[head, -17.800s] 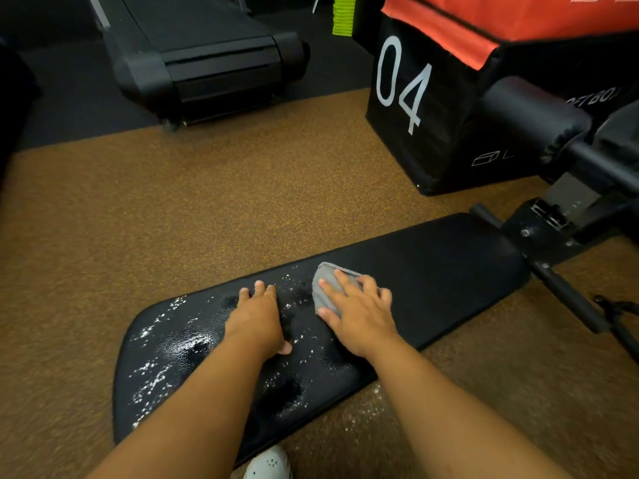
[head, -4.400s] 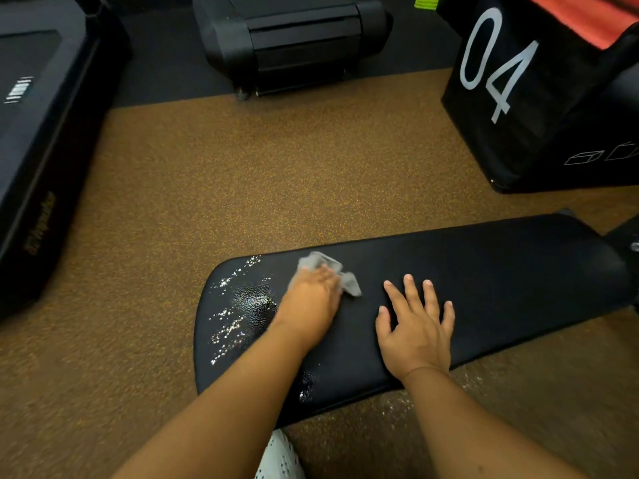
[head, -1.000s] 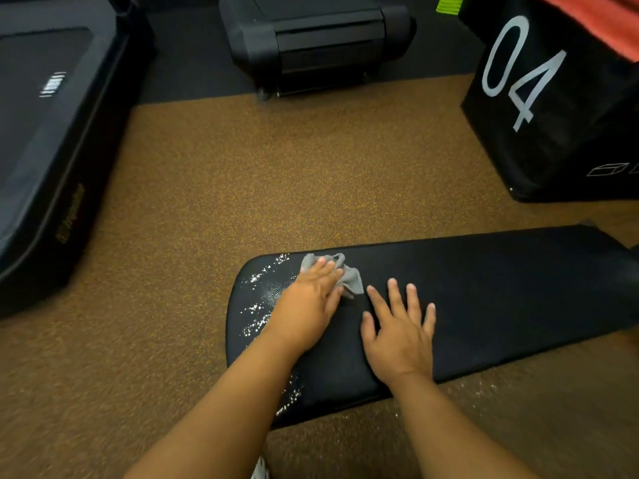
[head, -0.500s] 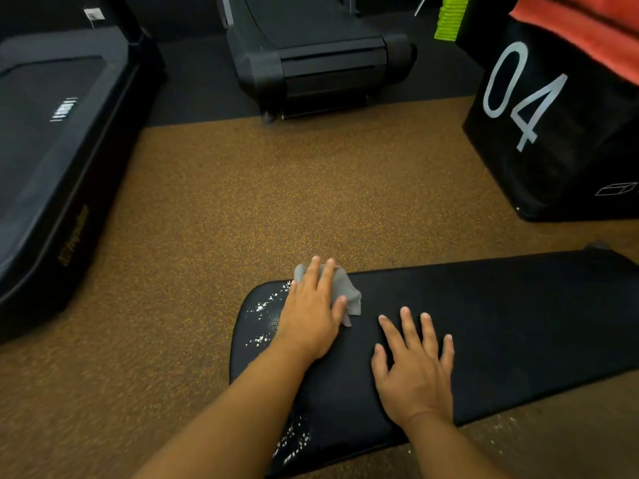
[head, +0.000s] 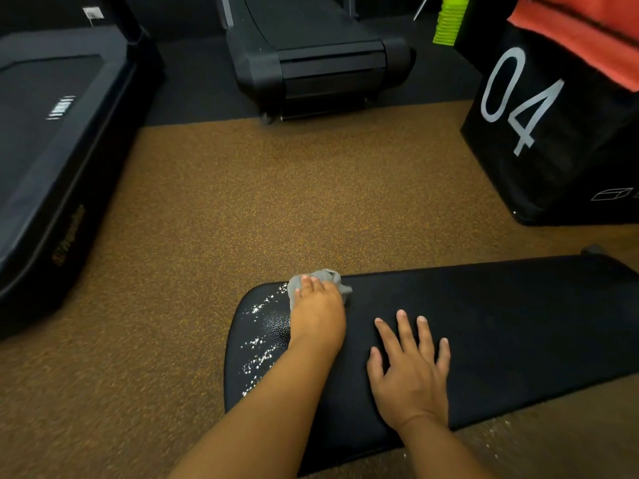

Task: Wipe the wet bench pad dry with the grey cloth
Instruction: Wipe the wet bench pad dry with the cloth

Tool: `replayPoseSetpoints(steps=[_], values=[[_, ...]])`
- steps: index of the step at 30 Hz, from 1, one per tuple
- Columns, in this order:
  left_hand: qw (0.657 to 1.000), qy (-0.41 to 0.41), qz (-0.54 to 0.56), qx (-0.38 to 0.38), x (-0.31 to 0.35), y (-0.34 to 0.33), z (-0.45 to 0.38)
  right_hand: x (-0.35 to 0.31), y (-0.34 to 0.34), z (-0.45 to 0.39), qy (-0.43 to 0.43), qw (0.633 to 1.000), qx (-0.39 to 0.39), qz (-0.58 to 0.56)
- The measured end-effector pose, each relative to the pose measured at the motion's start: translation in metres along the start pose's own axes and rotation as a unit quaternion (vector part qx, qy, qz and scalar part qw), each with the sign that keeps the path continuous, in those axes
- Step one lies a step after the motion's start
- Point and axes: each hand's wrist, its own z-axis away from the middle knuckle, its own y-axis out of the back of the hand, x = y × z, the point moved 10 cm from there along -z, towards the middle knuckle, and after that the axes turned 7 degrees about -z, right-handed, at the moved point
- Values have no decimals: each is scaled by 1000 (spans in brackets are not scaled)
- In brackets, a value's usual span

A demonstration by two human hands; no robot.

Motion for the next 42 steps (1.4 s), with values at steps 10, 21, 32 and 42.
replayPoseSetpoints(steps=[10, 21, 32, 42], values=[[985, -79, 151, 34, 33, 7, 21, 0, 0, -1, 5, 1000, 0, -2], [986, -149, -77, 8, 27, -24, -5, 1, 0, -1, 3, 1000, 1, -5], [993, -47, -107, 10, -17, 3, -33, -1, 1, 0, 8, 1000, 1, -19], [992, -107, -54, 44, -66, 20, -25, -1, 2, 0, 9, 1000, -5, -15]])
